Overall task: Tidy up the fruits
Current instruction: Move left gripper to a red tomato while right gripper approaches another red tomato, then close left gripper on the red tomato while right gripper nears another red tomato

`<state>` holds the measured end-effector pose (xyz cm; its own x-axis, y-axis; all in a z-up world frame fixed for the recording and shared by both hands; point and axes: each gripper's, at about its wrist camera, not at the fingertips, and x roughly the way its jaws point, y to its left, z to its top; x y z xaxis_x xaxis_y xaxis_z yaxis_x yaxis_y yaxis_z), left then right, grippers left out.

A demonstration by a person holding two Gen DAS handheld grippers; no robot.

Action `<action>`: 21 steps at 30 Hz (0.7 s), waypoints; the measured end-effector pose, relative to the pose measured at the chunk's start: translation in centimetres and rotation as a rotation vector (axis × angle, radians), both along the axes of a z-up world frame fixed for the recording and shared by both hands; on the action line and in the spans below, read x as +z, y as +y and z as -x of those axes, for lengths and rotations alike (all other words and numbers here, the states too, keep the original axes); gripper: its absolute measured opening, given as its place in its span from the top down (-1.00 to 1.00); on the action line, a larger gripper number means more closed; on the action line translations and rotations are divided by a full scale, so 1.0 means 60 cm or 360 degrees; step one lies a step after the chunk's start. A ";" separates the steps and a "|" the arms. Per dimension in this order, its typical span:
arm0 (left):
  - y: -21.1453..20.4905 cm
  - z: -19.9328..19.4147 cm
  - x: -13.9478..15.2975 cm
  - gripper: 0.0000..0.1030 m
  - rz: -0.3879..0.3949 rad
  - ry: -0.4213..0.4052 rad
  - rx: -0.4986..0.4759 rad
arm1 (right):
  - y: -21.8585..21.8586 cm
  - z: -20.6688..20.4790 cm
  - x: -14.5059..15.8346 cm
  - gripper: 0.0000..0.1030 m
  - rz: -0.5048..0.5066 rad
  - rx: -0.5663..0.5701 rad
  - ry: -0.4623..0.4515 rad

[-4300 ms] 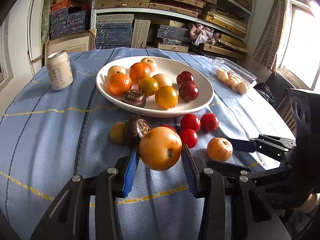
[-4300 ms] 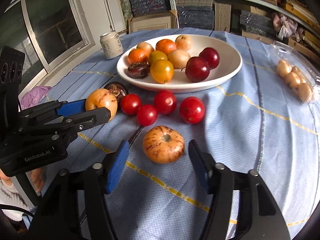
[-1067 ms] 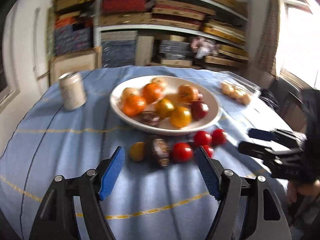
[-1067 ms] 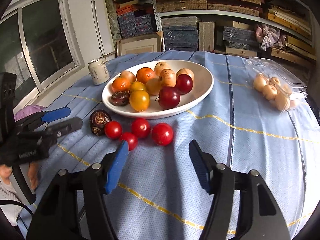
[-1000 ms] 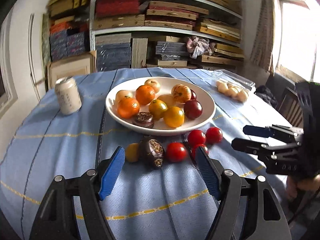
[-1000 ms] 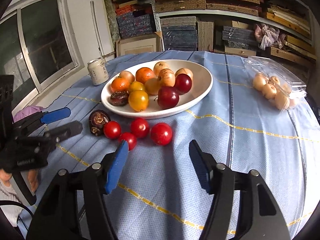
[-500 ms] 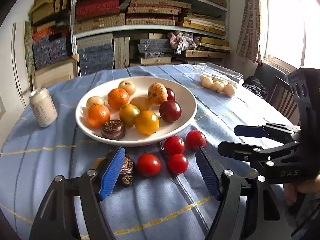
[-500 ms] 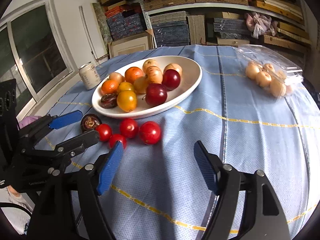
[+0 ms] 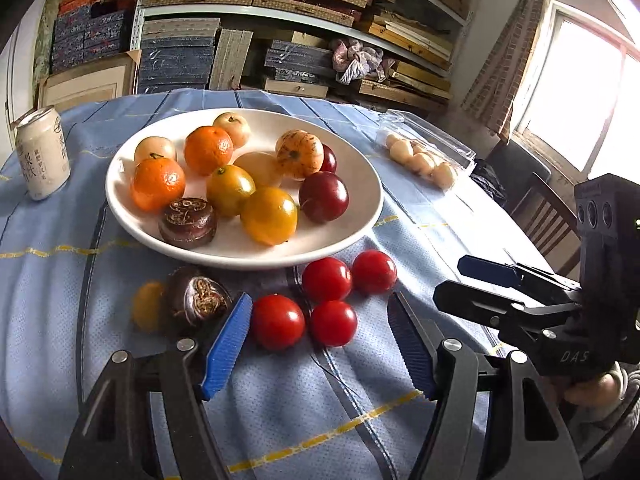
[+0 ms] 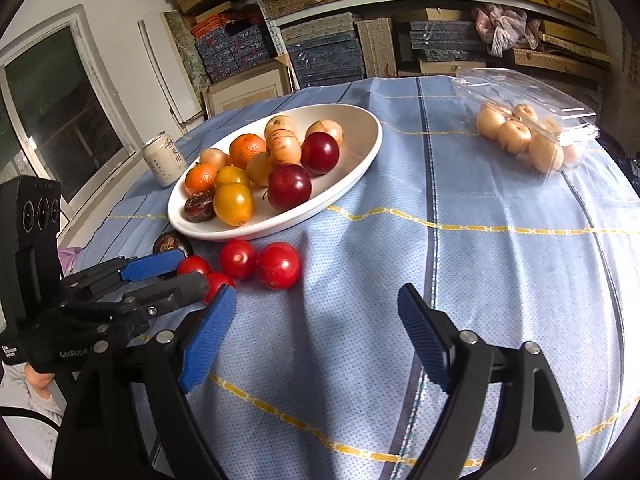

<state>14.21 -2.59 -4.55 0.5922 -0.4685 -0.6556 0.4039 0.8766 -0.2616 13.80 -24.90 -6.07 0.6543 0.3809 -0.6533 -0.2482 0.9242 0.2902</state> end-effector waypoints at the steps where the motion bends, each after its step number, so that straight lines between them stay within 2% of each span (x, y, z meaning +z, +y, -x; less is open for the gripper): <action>1: 0.002 -0.002 -0.003 -0.36 0.0026 0.0024 -0.0008 | 0.000 0.000 0.000 -0.59 -0.0002 0.0000 0.0002; 4: 0.000 -0.010 -0.021 -0.33 0.0149 0.0174 -0.0097 | -0.002 0.000 0.001 -0.61 -0.0004 -0.0004 -0.0001; 5: -0.004 -0.010 -0.025 -0.31 0.0155 0.0196 -0.0117 | -0.004 0.000 0.002 -0.63 -0.0009 -0.0010 -0.0004; 7: -0.008 -0.007 -0.021 -0.28 0.0119 0.0158 -0.0115 | -0.009 -0.001 0.004 -0.63 -0.0021 -0.0020 -0.0008; 11: -0.003 -0.008 -0.023 -0.23 0.0106 0.0172 -0.0059 | -0.012 0.001 0.011 -0.63 -0.0017 -0.0012 -0.0023; 14: -0.009 0.000 -0.019 -0.22 0.0003 0.0123 -0.0020 | -0.013 0.003 0.018 -0.63 0.0008 -0.0001 -0.0046; 19: -0.053 0.019 -0.015 -0.22 -0.0274 0.0005 -0.0039 | -0.014 0.004 0.019 -0.63 0.0019 -0.0001 -0.0046; 21: -0.061 0.019 -0.019 -0.22 -0.0338 0.0003 -0.0023 | -0.014 0.004 0.019 -0.63 0.0018 0.0001 -0.0045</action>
